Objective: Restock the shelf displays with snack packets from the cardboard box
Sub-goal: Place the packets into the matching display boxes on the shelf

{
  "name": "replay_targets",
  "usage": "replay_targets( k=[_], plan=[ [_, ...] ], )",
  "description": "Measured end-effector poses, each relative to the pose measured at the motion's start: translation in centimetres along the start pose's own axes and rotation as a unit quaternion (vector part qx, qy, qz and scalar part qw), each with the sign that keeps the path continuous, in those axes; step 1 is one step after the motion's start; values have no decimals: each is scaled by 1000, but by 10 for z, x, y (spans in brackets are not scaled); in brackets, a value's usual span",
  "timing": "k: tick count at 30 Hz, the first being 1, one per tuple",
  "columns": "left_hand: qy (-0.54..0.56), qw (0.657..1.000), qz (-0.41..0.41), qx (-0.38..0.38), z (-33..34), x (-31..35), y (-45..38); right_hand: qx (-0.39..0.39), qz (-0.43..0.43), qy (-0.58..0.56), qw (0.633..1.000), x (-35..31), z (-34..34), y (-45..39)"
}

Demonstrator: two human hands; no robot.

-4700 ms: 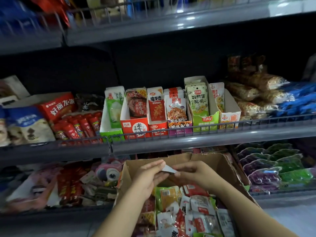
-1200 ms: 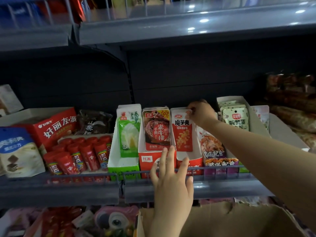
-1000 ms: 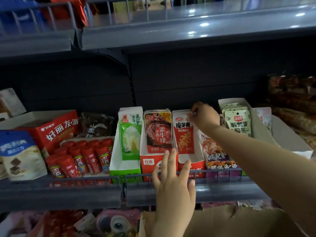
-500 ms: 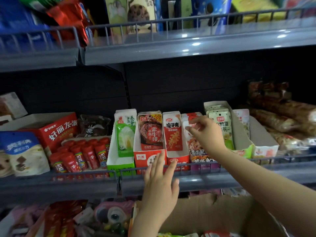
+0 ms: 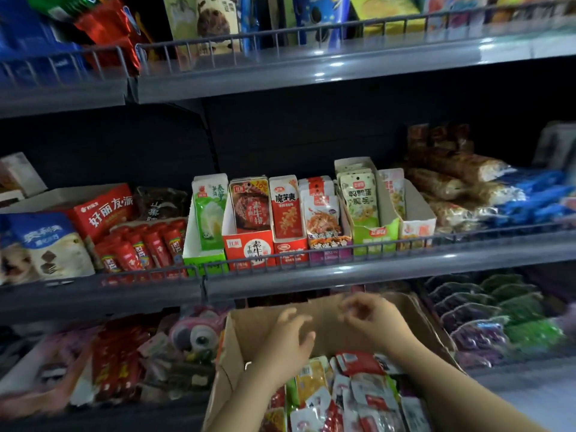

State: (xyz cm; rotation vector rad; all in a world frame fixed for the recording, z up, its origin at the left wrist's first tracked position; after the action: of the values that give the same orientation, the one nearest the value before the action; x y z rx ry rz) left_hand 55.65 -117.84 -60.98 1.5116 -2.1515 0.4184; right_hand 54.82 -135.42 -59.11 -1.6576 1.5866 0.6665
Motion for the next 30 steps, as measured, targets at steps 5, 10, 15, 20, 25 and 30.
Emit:
replay_targets(
  k=[5, 10, 15, 20, 25, 30],
  plan=[
    [-138, 979, -45, -144, 48, -25, 4, -129, 77, 39, 988, 49, 22, 19],
    [-228, 939, -85, -242, 82, -48, 11, -260, 91, 119, 954, 76, 49, 22],
    [-202, 941, -98, -255, 108, -58, 10, -352, 108, 190, 910, 96, 69, 33],
    [-220, 930, -103, -274, 123, -66, 11, -420, 108, 249, 866, 109, 84, 41],
    [-200, 948, -129, -211, 116, -68, 3, -428, 100, 245, 864, 107, 88, 42],
    [-142, 964, -147, -168, 98, -64, -4, -420, 98, 222, 875, 104, 89, 40]
  ],
)
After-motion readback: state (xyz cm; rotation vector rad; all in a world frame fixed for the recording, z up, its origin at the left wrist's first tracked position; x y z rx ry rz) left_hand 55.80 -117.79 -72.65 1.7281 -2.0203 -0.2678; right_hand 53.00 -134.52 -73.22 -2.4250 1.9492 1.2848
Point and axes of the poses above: each hand's wrist, its own y-axis away from the middle knuckle, its own z-axis out of the palm, x = y × z, the point moved 5 cm from there along -y, towards the middle knuckle, and after that the axes turned 4 degrees about -y, right-handed, at the moved point
